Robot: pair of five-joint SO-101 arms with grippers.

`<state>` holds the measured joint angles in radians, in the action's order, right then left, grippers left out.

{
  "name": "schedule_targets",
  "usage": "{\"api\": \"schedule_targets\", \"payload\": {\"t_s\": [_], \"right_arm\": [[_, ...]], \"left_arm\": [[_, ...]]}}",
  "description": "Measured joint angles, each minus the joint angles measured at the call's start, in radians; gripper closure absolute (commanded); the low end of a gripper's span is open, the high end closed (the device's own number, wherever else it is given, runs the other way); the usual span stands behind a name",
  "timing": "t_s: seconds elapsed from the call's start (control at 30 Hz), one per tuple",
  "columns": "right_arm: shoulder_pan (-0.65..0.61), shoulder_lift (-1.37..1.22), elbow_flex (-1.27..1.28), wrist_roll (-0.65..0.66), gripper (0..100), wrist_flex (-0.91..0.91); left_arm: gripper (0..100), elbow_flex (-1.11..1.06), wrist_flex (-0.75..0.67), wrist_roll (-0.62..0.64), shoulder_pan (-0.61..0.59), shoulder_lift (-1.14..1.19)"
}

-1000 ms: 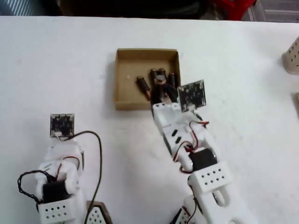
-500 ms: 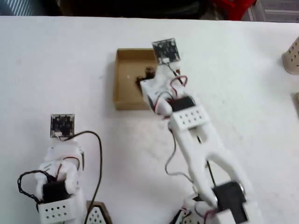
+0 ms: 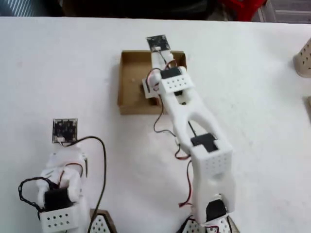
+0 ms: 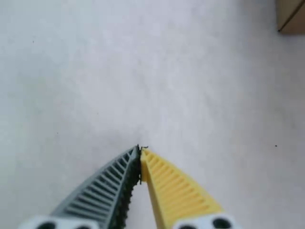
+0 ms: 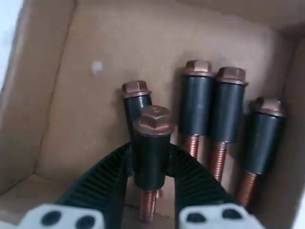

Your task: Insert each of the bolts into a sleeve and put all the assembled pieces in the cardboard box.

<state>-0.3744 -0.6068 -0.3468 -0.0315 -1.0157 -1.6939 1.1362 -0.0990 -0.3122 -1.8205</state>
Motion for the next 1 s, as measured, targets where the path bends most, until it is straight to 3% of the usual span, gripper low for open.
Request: {"api": "schedule_targets", "payload": {"t_s": [0.13, 0.23, 0.4, 0.77, 1.0], "right_arm": [[0.014, -0.112, -0.18, 0.0, 80.0, -0.095], [0.017, -0.169, -0.276, -0.002, 83.9, -0.143], [0.018, -0.189, -0.385, -0.002, 99.1, -0.247], [0.018, -0.066, -0.52, -0.002, 98.2, -0.681], [0.087, 0.153, -0.391, -0.002, 98.3, -0.704]], "left_arm": [[98, 0.0, 0.0, 0.0, 0.0, 0.0], [98, 0.0, 0.0, 0.0, 0.0, 0.0], [98, 0.0, 0.0, 0.0, 0.0, 0.0], [98, 0.0, 0.0, 0.0, 0.0, 0.0], [98, 0.0, 0.0, 0.0, 0.0, 0.0]]}}
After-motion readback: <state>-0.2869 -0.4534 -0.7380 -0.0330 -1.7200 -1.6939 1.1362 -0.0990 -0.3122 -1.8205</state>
